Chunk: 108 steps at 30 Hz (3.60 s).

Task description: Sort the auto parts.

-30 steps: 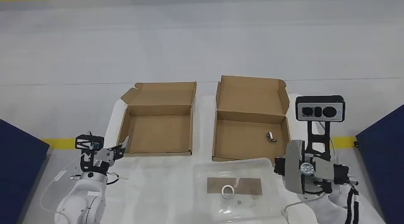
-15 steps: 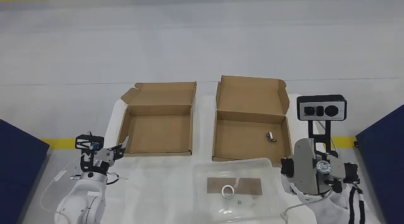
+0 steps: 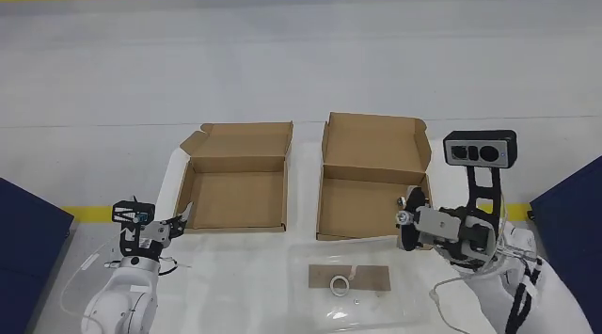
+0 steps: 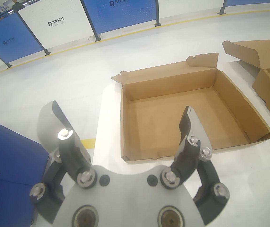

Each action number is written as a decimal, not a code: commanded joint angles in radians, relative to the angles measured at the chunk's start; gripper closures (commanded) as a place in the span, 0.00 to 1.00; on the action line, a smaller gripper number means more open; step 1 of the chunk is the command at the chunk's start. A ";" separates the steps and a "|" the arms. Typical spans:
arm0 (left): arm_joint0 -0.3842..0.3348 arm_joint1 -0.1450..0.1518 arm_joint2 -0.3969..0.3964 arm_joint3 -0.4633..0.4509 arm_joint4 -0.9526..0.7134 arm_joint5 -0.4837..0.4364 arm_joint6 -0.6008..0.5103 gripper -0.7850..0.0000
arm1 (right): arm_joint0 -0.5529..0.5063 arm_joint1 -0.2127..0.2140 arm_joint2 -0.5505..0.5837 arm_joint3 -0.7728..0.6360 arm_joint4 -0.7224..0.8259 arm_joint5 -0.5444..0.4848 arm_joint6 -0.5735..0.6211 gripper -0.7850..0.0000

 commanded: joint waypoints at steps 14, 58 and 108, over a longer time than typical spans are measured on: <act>0.000 0.000 0.000 0.000 0.000 0.000 0.000 0.00 | -0.132 0.018 0.213 -0.008 -0.227 0.092 0.048 1.00; 0.000 0.000 0.000 0.000 0.000 0.000 0.000 0.00 | 0.160 0.029 -0.111 0.215 -1.779 0.773 0.274 1.00; 0.000 0.000 0.000 0.000 0.000 0.000 0.000 0.00 | 0.705 -0.251 -0.650 1.165 -1.707 0.852 0.257 1.00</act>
